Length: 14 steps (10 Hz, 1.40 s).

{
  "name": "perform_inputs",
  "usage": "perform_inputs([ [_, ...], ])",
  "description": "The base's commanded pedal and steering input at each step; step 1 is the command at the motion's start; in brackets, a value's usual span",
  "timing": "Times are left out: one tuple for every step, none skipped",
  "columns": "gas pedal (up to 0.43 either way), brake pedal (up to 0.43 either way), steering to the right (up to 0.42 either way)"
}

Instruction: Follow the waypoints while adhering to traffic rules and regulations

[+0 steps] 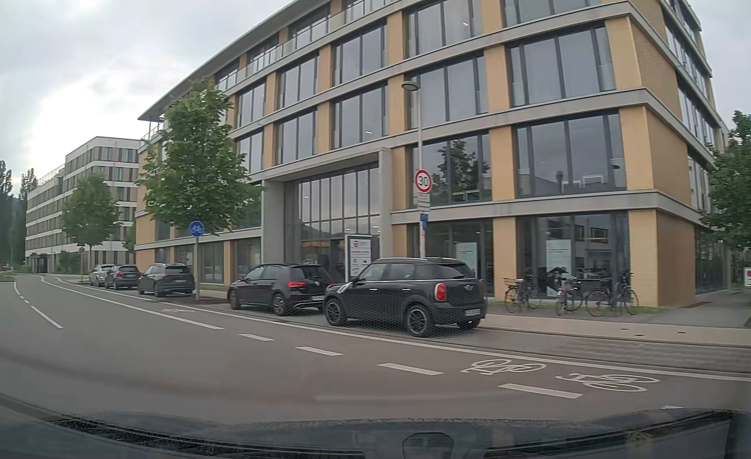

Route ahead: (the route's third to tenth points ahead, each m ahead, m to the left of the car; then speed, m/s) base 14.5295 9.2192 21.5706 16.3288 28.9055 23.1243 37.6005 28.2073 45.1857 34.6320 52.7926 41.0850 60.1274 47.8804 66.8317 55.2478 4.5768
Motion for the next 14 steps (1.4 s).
perform_inputs([
  [0.22, 0.0, -0.41],
  [0.22, 0.0, -0.39],
  [0.209, 0.0, -0.368],
  [0.209, 0.0, -0.35],
  [0.197, 0.0, -0.338],
  [0.189, 0.0, -0.326],
  [0.189, 0.0, -0.319],
  [0.177, 0.0, -0.319],
  [0.177, 0.0, -0.318],
  [0.177, 0.0, -0.314],
  [0.177, 0.0, -0.302],
  [0.177, 0.0, -0.29],
  [0.177, 0.0, -0.274],
  [0.177, 0.0, -0.256],
])
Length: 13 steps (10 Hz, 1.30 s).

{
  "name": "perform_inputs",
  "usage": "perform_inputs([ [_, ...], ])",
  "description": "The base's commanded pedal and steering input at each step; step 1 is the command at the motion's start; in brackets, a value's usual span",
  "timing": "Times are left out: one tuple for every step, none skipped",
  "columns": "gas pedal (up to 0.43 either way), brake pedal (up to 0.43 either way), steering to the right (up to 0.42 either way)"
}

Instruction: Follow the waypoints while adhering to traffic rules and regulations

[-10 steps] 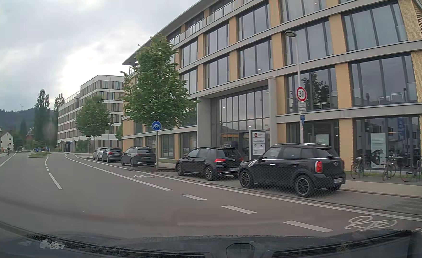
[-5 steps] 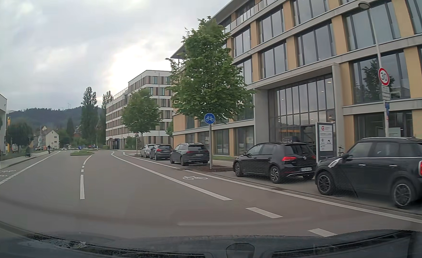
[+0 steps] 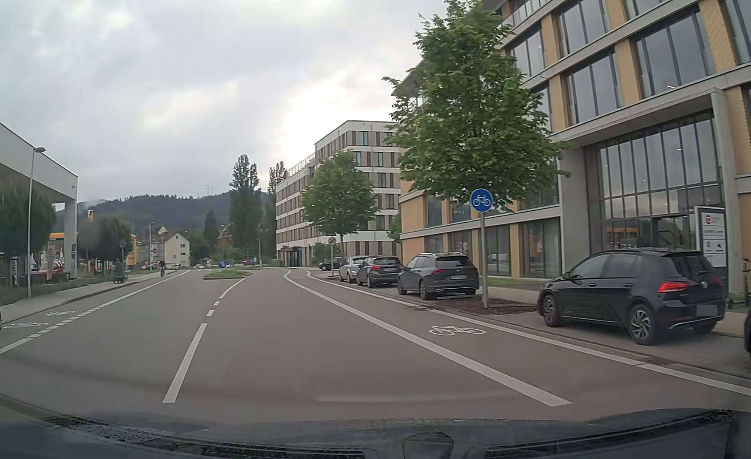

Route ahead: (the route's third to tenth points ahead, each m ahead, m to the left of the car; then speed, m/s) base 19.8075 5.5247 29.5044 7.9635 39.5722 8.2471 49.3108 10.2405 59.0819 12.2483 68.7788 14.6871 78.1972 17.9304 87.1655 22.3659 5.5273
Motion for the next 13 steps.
perform_inputs([
  [0.177, 0.0, -0.238],
  [0.169, 0.0, -0.215],
  [0.15, 0.0, -0.196],
  [0.15, 0.0, -0.177],
  [0.15, 0.0, -0.15],
  [0.15, 0.0, -0.129],
  [0.15, 0.0, -0.115],
  [0.138, 0.0, -0.102],
  [0.138, 0.0, -0.09],
  [0.138, 0.0, -0.081],
  [0.138, 0.0, -0.07],
  [0.138, 0.0, -0.062],
  [0.13, 0.0, -0.057],
])
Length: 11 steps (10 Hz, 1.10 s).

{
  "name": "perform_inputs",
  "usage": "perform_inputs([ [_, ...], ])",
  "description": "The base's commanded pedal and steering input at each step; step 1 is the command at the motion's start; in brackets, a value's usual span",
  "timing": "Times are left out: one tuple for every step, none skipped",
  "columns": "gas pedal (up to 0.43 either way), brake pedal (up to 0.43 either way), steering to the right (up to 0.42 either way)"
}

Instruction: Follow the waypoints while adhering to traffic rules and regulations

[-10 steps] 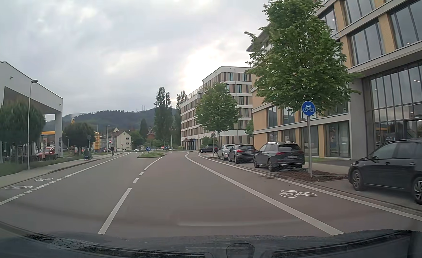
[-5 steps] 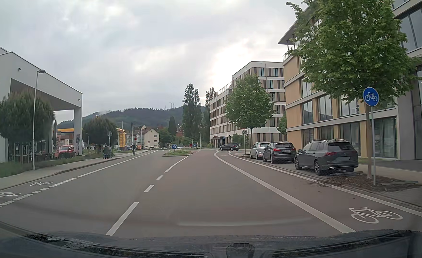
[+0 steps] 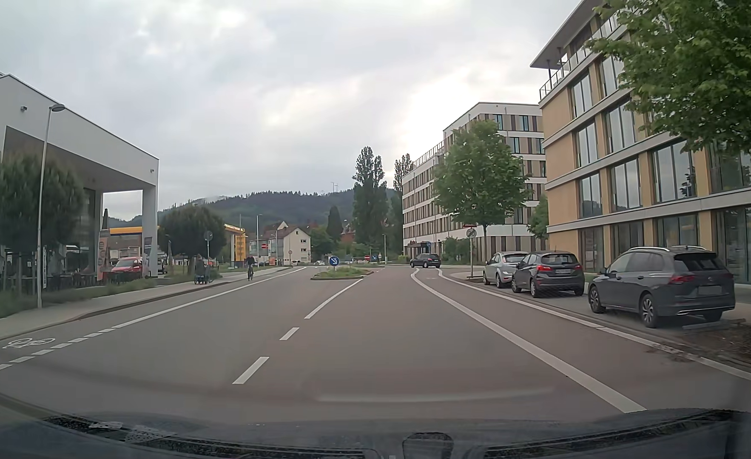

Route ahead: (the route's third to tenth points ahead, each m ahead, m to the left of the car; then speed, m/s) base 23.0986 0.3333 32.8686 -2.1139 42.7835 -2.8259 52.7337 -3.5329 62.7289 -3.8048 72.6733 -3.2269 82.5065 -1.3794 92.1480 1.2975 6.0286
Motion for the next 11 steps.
perform_inputs([
  [0.13, 0.0, -0.049],
  [0.13, 0.0, -0.043],
  [0.098, 0.0, -0.035],
  [0.079, 0.0, -0.028],
  [0.067, 0.0, -0.023],
  [0.059, 0.0, -0.018],
  [0.059, 0.0, -0.011],
  [0.059, 0.0, -0.007],
  [0.059, 0.0, -0.005],
  [0.059, 0.0, -0.005],
  [0.059, 0.0, -0.005],
])
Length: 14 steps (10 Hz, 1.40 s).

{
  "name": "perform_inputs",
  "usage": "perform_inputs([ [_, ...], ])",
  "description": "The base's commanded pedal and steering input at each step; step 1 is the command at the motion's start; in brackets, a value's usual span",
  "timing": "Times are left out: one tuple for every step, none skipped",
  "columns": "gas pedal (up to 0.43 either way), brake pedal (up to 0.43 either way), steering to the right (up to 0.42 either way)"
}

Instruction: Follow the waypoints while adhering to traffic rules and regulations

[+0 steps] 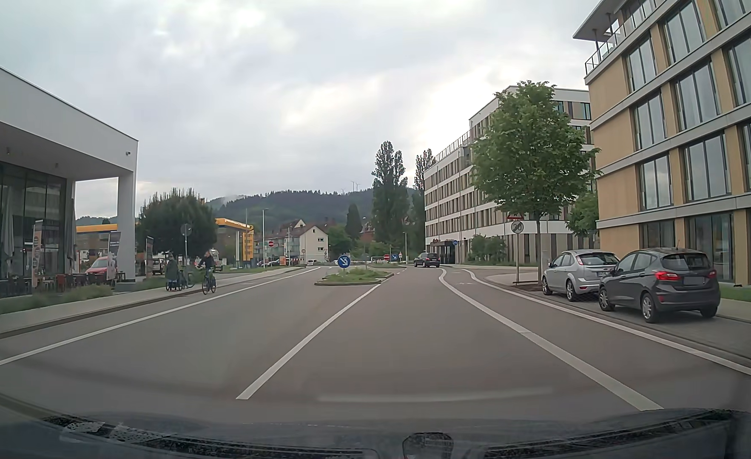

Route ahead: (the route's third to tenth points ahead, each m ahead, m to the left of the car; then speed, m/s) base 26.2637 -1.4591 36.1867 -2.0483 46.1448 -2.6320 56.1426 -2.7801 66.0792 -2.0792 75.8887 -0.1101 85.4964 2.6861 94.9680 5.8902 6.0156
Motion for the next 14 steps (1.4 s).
perform_inputs([
  [0.059, 0.0, -0.004],
  [0.059, 0.0, -0.003],
  [0.059, 0.0, -0.002],
  [0.059, 0.0, -0.001],
  [0.059, 0.0, -0.001],
  [0.059, 0.0, -0.001],
  [0.059, 0.0, 0.001],
  [0.059, 0.0, 0.003],
  [0.067, 0.0, 0.004],
  [0.067, 0.0, 0.005],
  [0.079, 0.0, 0.005],
  [0.087, 0.0, 0.006],
  [0.087, 0.0, 0.008],
  [0.087, 0.0, 0.01],
])
